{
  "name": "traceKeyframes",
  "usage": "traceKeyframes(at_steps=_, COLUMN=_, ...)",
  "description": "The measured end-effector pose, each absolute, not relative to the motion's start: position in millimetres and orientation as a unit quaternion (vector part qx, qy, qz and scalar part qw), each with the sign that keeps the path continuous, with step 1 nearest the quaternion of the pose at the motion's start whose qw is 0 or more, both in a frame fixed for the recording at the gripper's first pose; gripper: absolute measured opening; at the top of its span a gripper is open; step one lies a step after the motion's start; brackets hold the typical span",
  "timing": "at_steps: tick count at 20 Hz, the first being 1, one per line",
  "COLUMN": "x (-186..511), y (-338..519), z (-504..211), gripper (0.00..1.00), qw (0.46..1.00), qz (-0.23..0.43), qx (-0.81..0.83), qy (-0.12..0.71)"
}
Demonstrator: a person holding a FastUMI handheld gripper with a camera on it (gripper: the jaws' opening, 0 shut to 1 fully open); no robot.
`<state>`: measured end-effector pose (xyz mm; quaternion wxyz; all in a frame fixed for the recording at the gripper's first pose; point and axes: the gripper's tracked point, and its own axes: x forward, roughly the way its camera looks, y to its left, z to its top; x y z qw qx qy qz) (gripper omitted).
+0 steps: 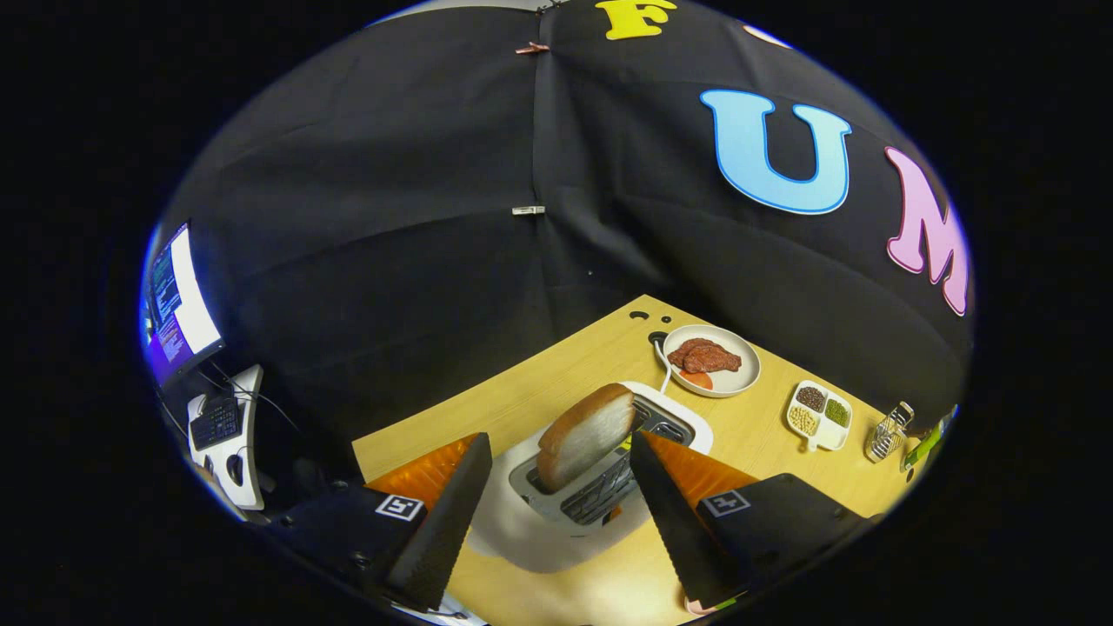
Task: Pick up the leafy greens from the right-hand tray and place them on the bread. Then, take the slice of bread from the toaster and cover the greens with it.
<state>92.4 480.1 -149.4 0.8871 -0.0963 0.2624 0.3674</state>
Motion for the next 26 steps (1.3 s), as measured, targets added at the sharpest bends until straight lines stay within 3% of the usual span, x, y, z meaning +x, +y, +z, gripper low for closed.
traceKeyframes(at_steps=9, x=137, y=498, z=-183, gripper=1.00, qw=0.907, qz=0.306, qx=-0.066, qy=0.283)
traceKeyframes(at_steps=11, x=141, y=499, z=-187, gripper=0.95, qw=0.908, qz=0.299, qx=-0.058, qy=0.289)
traceKeyframes(at_steps=12, x=142, y=500, z=-188, gripper=0.87, qw=0.908, qz=0.297, qx=-0.055, qy=0.292)
traceKeyframes(at_steps=15, x=142, y=500, z=-189, gripper=0.77, qw=0.907, qz=0.295, qx=-0.049, qy=0.296)
traceKeyframes(at_steps=18, x=140, y=500, z=-191, gripper=0.51, qw=0.906, qz=0.294, qx=-0.048, qy=0.301)
traceKeyframes(at_steps=22, x=141, y=494, z=-192, gripper=0.26, qw=0.905, qz=0.278, qx=-0.040, qy=0.319)
traceKeyframes(at_steps=23, x=142, y=493, z=-191, gripper=0.26, qw=0.906, qz=0.274, qx=-0.037, qy=0.321)
traceKeyframes(at_steps=24, x=141, y=493, z=-191, gripper=0.16, qw=0.904, qz=0.277, qx=-0.035, qy=0.324)
traceKeyframes(at_steps=26, x=141, y=491, z=-188, gripper=0.13, qw=0.904, qz=0.282, qx=-0.036, qy=0.319)
